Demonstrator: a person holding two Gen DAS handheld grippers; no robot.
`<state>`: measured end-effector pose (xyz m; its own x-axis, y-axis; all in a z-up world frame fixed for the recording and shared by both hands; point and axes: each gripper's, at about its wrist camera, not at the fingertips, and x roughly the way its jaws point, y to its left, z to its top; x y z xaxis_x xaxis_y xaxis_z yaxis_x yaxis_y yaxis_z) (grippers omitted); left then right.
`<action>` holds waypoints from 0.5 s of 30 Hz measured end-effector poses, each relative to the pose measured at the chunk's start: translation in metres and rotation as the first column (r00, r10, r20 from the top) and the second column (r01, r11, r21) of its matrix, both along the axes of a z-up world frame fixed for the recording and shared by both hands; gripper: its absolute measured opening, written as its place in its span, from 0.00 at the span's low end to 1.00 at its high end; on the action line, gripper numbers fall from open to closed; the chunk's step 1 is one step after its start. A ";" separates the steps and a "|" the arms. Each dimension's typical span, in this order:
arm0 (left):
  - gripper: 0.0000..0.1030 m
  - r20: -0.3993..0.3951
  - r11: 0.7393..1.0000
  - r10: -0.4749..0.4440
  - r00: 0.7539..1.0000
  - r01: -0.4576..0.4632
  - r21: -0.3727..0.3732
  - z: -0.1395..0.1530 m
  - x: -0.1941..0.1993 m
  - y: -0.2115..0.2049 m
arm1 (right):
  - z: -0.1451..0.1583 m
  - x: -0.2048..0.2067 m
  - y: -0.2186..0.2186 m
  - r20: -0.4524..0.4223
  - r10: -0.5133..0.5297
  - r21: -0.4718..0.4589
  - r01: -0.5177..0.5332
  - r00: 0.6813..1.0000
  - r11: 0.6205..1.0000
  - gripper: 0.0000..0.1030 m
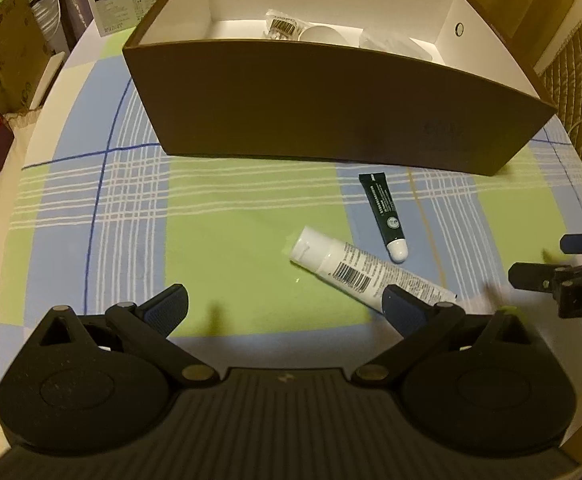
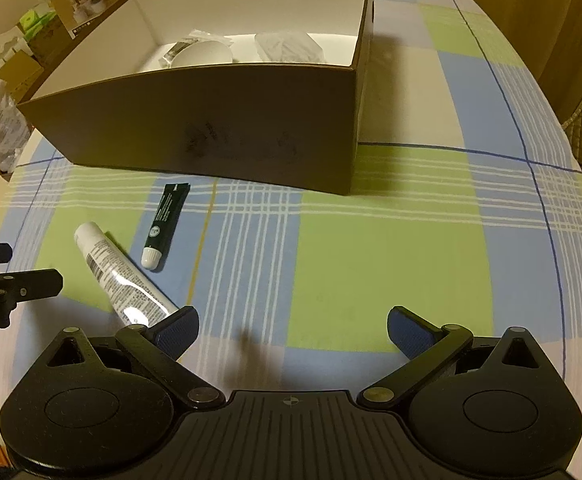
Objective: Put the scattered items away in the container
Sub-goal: 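Withdraw both tools from the box toward the two tubes on the table, then grasp the white toothpaste tube with the left tool while the right tool grasps the green tube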
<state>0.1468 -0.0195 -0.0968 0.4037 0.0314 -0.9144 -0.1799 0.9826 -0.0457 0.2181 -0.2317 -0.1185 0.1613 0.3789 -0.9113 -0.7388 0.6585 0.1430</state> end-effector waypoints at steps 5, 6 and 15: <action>0.98 0.017 1.000 0.021 1.000 -0.020 -0.015 -0.008 0.004 -0.004 | -0.005 0.005 0.000 -0.004 -0.005 -0.010 0.005 1.000 1.000 1.00; 0.98 0.021 0.999 0.028 0.999 -0.028 -0.023 -0.010 0.005 -0.005 | -0.005 0.007 0.000 -0.005 -0.006 -0.012 0.006 1.000 1.000 1.00; 0.74 0.009 0.989 0.104 0.995 -0.102 -0.107 -0.029 0.020 -0.011 | -0.012 0.019 -0.006 -0.018 -0.030 -0.023 0.029 0.999 0.999 1.00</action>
<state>0.1669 -0.0308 -0.1259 0.4161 -0.0232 -0.9090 -0.2784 0.9484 -0.1516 0.2370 -0.2379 -0.1308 0.1554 0.3536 -0.9224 -0.7163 0.6833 0.1413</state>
